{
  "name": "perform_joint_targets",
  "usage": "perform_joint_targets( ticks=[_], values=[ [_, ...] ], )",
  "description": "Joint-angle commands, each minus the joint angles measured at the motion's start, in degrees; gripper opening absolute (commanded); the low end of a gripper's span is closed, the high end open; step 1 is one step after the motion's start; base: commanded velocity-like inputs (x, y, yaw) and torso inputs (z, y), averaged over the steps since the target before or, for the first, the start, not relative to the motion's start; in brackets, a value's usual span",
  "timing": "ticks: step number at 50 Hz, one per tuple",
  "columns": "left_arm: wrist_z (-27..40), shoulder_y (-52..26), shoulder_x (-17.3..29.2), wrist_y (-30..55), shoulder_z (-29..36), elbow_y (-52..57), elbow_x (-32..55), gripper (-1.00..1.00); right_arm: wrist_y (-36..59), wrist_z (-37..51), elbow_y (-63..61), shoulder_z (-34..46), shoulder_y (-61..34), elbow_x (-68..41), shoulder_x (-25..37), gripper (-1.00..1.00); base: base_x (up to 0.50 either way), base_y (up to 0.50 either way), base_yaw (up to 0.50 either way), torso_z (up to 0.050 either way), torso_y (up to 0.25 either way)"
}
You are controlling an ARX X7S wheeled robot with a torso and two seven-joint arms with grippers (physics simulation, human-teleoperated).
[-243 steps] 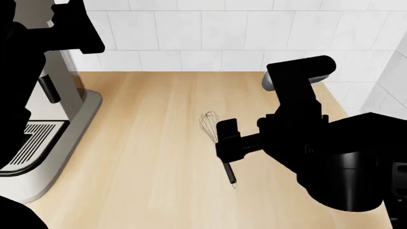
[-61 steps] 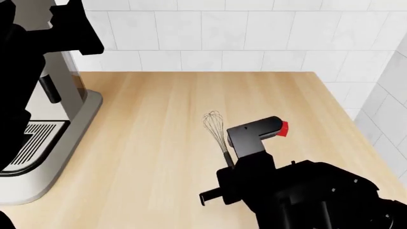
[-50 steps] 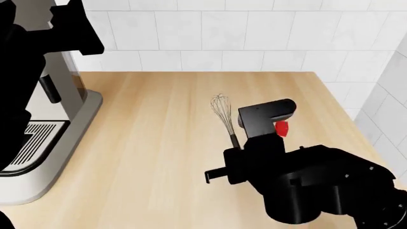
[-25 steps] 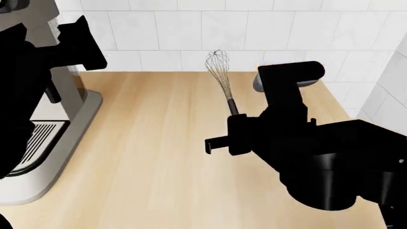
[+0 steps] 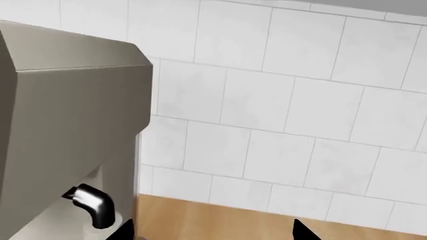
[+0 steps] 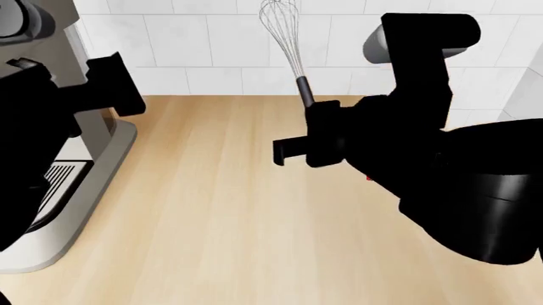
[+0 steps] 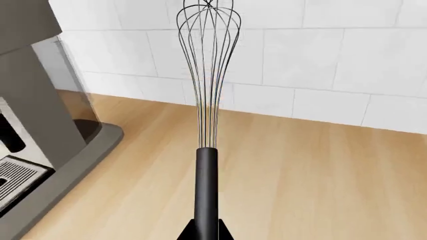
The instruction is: Pick the whisk from the counter and place it in the cabinet.
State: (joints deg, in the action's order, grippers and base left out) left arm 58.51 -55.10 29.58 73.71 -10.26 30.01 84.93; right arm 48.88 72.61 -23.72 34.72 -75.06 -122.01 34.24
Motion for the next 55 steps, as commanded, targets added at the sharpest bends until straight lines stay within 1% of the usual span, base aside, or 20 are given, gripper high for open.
perform_joint_targets(
  ticks=[1, 16, 29, 48, 55],
  values=[
    [1.52, 0.43, 0.32, 0.0, 0.0, -0.15, 1.75, 1.0, -0.27, -3.59, -2.13, -3.7, -3.31, -1.23, 0.48, -1.0, 0.0, 0.0, 0.0, 0.0, 0.0],
    [1.09, 0.33, 0.57, -0.76, 0.83, -0.42, 1.29, 1.0, -1.68, -10.15, -2.33, -7.62, -2.03, 2.73, 0.04, -1.0, 0.0, 0.0, 0.0, 0.0, 0.0],
    [1.08, 0.48, 0.86, -1.36, 1.26, -0.46, 1.39, 1.0, -2.44, -14.03, -6.19, -10.58, -1.07, 3.93, 0.46, -1.0, 0.0, 0.0, 0.0, 0.0, 0.0],
    [1.7, 0.95, 1.28, -2.31, 1.37, -0.54, 2.26, 1.0, -2.2, -17.41, -8.58, -11.94, -1.83, 4.89, 0.27, -1.0, 0.0, 0.0, 0.0, 0.0, 0.0],
    [1.72, 1.04, 1.55, -2.61, 1.45, -0.42, 2.39, 1.0, -1.54, -20.49, -9.05, -12.72, -2.62, 7.52, -0.41, -1.0, 0.0, 0.0, 0.0, 0.0, 0.0]
  ],
)
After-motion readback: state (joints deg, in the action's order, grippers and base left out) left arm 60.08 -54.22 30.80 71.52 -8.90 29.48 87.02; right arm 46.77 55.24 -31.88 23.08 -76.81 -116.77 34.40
